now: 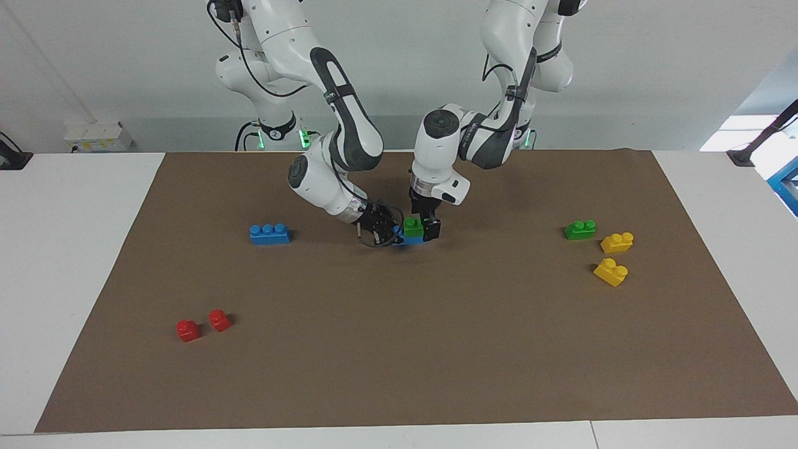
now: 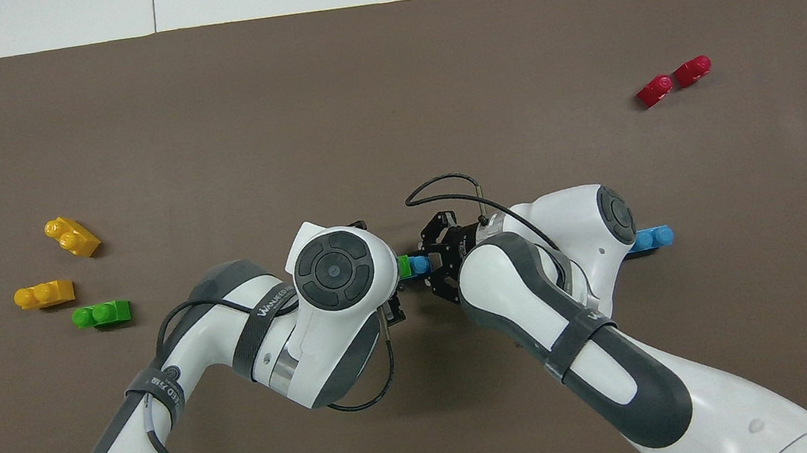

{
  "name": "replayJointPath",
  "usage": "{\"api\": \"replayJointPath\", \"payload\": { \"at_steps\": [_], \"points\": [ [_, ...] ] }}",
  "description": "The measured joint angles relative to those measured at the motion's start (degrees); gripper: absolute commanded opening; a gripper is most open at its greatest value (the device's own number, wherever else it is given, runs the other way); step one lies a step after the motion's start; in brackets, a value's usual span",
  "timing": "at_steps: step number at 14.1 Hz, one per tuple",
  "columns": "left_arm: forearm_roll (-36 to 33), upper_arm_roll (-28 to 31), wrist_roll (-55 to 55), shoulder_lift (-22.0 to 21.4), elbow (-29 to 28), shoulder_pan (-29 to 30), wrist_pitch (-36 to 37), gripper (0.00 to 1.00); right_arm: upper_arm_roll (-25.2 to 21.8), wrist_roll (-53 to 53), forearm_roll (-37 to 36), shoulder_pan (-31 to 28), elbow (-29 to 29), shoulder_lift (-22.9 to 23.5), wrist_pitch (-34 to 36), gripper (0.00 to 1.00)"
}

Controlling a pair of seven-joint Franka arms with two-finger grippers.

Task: Remove green block with left arm and hold with right
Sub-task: 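Pull the green brick with the left gripper while the right gripper pulls blue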

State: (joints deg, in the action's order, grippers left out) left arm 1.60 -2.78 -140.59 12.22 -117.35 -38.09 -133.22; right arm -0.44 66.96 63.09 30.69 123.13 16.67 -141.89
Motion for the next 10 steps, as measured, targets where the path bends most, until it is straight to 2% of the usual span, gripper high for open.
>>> {"api": "replayJointPath", "payload": {
  "at_steps": [1,2,3,10],
  "points": [
    [-0.2,0.0,0.0,0.0,0.0,0.0,0.0,0.51,0.0,0.0,0.0,0.0,0.0,0.0,0.0,0.0],
    [-0.3,0.0,0.0,0.0,0.0,0.0,0.0,0.17,0.0,0.0,0.0,0.0,0.0,0.0,0.0,0.0],
    [-0.5,0.0,0.0,0.0,0.0,0.0,0.0,0.0,0.0,0.0,0.0,0.0,0.0,0.0,0.0,0.0],
    [-2.6,-0.1,0.3,0.0,0.0,-0.4,-0.1,0.0,0.0,-1.0,0.0,0.0,-0.1,0.0,-0.5,0.0]
  ]
}}
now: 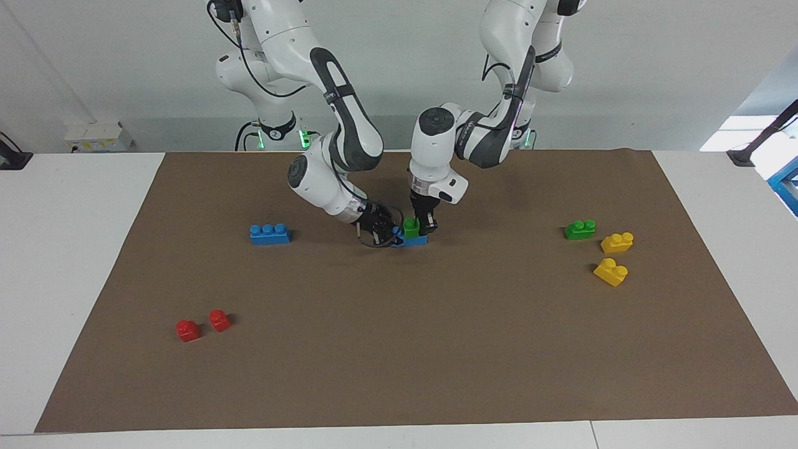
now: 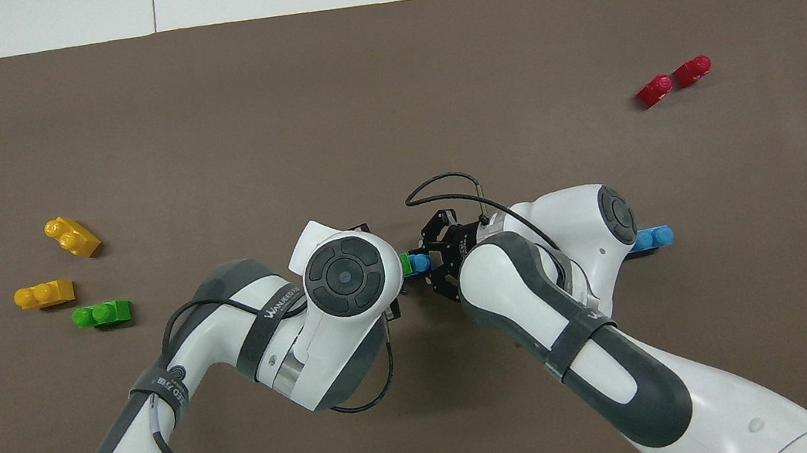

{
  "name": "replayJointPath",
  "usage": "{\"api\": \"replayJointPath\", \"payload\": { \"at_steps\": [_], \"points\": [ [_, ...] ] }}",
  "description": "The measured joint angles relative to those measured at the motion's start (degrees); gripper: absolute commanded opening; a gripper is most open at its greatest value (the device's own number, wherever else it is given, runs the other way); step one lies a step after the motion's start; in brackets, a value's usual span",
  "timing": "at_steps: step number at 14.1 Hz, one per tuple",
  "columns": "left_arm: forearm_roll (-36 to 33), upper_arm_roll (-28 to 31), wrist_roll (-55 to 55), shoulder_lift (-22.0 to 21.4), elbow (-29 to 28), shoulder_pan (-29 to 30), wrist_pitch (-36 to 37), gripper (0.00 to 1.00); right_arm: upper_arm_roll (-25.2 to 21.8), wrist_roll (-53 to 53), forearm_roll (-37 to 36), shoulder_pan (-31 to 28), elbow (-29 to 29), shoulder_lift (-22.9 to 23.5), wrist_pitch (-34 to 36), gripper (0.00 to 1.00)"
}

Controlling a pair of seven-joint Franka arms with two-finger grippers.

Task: Remove green block with left arm and hold with right
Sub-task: 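Pull the green brick with the left gripper while the right gripper pulls blue, then carry the green brick outward with the left gripper while the right gripper carries blue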

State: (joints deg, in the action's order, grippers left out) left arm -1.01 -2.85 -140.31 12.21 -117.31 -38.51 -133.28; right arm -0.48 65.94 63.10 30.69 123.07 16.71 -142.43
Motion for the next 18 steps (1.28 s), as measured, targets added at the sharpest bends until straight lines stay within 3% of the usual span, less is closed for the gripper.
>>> {"api": "replayJointPath", "payload": {
  "at_steps": [8,14,18],
  "points": [
    [0.0,0.5,0.0,-0.9,1.2,0.1,2.2,0.0,0.1,0.0,0.1,0.0,-0.7,-0.2,-0.1,0.0],
    [0.0,1.4,2.4,-9.0,3.6,2.1,11.9,0.0,0.1,0.0,0.3,0.0,-0.2,0.2,-0.2,0.0],
    [0.0,1.6,10.1,-11.0,3.6,6.4,14.1,0.0,0.1,0.0,0.3,0.0,-0.2,0.2,-0.2,0.0]
  ]
}}
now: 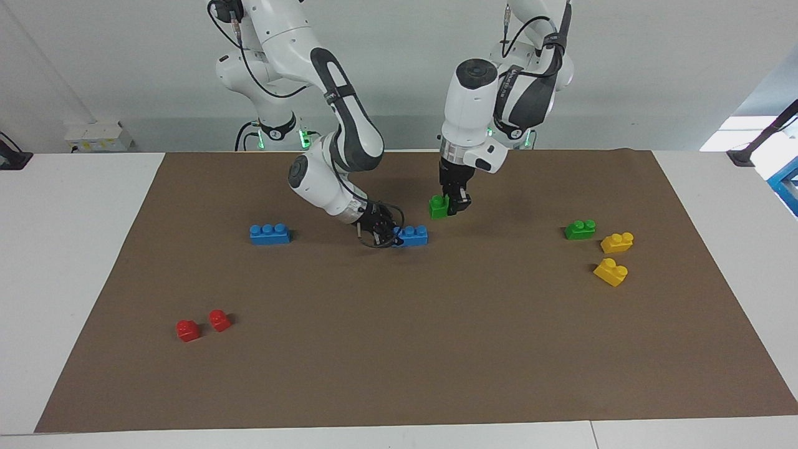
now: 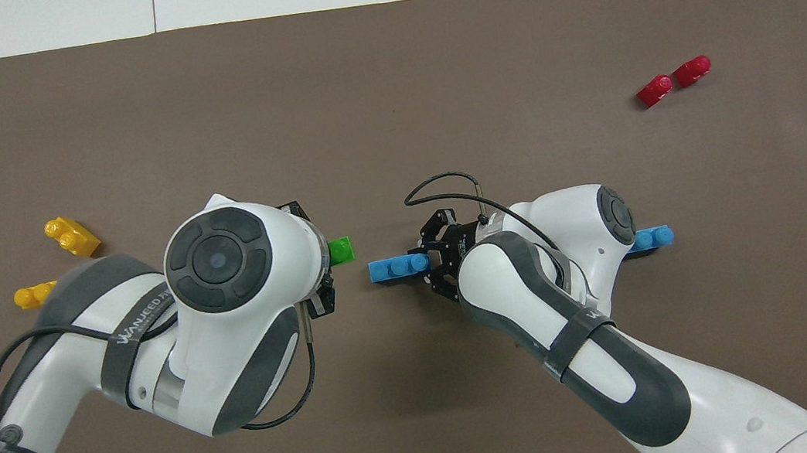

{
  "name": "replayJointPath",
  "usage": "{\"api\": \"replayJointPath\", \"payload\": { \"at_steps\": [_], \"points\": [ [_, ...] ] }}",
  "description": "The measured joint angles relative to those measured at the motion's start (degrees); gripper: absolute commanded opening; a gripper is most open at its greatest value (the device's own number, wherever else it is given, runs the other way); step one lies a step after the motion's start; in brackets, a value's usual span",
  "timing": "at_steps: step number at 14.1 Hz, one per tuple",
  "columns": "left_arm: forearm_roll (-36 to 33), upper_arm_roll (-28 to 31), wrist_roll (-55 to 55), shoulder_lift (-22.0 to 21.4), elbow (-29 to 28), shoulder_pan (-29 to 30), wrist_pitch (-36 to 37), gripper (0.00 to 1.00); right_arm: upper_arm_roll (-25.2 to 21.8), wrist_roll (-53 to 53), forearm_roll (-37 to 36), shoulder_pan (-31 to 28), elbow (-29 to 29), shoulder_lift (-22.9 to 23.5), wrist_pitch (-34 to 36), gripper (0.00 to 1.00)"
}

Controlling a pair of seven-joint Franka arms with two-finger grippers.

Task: Remove green block with left arm and hold with right
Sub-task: 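Carry the green brick outward with the left gripper while the right gripper carries blue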

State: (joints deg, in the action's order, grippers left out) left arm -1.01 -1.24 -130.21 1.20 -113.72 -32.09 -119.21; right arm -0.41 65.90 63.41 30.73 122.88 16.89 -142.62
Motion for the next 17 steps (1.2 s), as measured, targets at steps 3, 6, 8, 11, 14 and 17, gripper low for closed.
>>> {"api": "replayJointPath", "payload": {
  "at_steps": [3,6,8,11,14,17],
  "points": [
    [0.0,0.2,9.9,-0.1,0.0,5.1,0.1,0.0,-0.1,0.0,0.0,0.0,0.0,0.0,0.0,0.0],
    [0.0,0.3,21.9,-0.1,-0.2,11.3,0.3,0.0,-0.1,0.0,0.0,-0.2,0.0,0.0,0.1,0.0],
    [0.2,0.4,29.5,-0.1,-0.3,16.0,0.4,0.0,-0.4,0.0,0.0,-1.7,-0.4,-0.1,2.4,0.0],
    [0.5,0.4,39.4,-0.1,-1.1,22.0,0.4,0.0,-1.1,0.0,-6.0,-8.9,-4.4,-2.0,12.6,0.0],
    [0.7,0.4,45.9,0.3,-2.6,25.9,-1.9,0.0,-1.5,-0.1,-17.1,-22.5,-11.7,-4.6,27.3,0.0],
    [0.9,0.4,51.6,1.8,-5.3,28.6,-6.6,0.0,-1.6,-7.2,-21.7,-33.3,-14.5,-4.3,33.7,0.0]
  ]
}}
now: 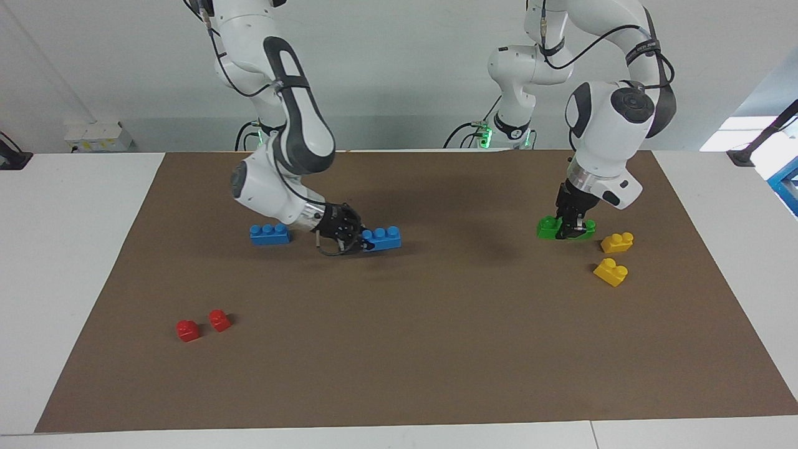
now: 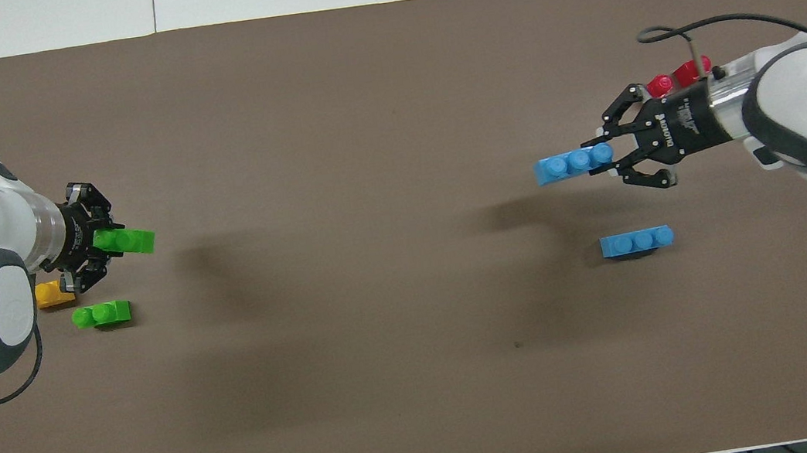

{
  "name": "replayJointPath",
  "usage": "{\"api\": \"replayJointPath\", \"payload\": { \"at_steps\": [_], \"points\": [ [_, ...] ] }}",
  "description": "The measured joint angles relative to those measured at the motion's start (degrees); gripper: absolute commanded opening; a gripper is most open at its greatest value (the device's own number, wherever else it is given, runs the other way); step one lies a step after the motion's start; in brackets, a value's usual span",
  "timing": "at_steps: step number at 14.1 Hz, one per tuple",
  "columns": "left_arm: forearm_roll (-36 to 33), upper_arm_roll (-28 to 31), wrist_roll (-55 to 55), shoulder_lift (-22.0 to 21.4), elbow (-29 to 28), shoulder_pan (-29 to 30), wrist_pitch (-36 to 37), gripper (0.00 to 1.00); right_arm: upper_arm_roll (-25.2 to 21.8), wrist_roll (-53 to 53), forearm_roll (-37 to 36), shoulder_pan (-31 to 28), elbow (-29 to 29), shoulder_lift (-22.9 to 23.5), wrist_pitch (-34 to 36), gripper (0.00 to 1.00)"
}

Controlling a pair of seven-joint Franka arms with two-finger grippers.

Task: Remove green block with left arm and hold with right
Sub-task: 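Carry the green brick outward with the left gripper while the right gripper carries blue, then lower the blue brick and open the right gripper while the left gripper lowers green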

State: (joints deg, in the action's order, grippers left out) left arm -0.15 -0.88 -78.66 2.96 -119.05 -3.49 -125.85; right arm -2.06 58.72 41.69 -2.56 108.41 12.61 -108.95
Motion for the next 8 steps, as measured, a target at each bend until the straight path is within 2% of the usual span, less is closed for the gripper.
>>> {"api": "replayJointPath", "payload": {
  "at_steps": [3,8],
  "points": [
    [0.1,0.0,4.2,3.3,-0.8,1.8,-4.5,0.0,0.0,-6.4,-0.6,-4.8,0.2,2.9,0.9,0.0],
    [0.1,-0.2,7.7,6.4,-0.8,2.4,-8.2,0.0,0.0,-9.9,-2.3,-7.6,0.4,7.2,0.0,0.0]
  ]
}}
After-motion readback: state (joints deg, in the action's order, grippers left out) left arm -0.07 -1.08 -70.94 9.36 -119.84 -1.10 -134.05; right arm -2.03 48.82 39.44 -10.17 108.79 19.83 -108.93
